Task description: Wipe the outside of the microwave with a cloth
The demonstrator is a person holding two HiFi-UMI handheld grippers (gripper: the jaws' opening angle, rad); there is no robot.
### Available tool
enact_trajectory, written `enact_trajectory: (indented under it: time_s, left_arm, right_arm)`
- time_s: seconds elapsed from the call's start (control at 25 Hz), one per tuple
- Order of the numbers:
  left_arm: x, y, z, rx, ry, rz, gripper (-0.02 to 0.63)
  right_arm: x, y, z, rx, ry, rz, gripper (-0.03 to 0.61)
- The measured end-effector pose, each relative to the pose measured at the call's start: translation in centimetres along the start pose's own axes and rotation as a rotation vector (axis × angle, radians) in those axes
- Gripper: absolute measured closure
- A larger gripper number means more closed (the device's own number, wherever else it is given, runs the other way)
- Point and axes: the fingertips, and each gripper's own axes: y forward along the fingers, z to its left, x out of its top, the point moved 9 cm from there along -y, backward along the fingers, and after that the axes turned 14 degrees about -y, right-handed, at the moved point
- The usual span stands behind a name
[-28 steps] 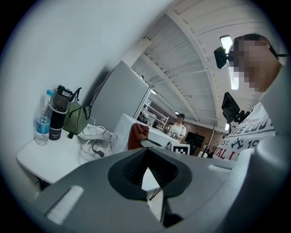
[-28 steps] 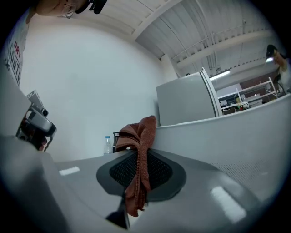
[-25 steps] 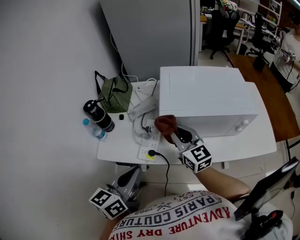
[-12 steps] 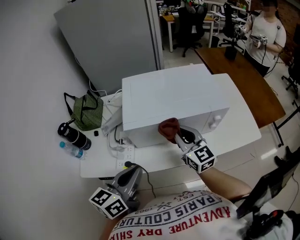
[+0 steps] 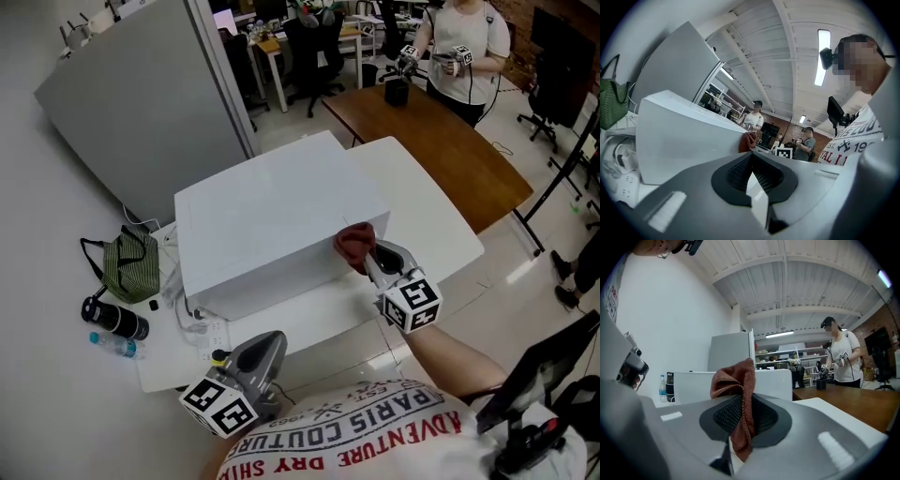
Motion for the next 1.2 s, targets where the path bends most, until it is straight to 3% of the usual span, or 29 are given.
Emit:
enact_trajectory:
  time_s: [0.24,0.44,0.64,0.88,1.08,1.2]
  left_arm:
    - [-0.3,1.7,-1.1,-0.019,0.011,0.024,0.609]
    - [-0.6,0.3,-1.3,0.007,0.005,0.006,0.609]
    - [-1.0,-3.2,-0.2,0.077,-0.030,-0.038,0.609]
    - [-1.5,-10.3,2.0,0.229,-0.078,-0.147,0.609]
    - [-2.3,-15.9,2.7,0.347,-0.108,-0.237,0.609]
    - [-2.8,-18.7,2.6,0.411,-0.121,-0.290,0.609]
  right_arm:
    - [-0.1,-1.5,-1.0,0.003,0.012,-0.015,0.534]
    - [1.1,-1.6,1.7,0.116,0.074,-0.078,0.534]
    - [2.0,0.6,7.9,0.311,0.055,-0.098,0.534]
    - [1.4,4.7,17.2,0.548,0.061,-0.086,0.534]
    - [0.9,8.4,24.4,0.688,0.003,-0.082,0.534]
    - [0.2,10.1,27.1,0.725,-0.025,-0.062,0.534]
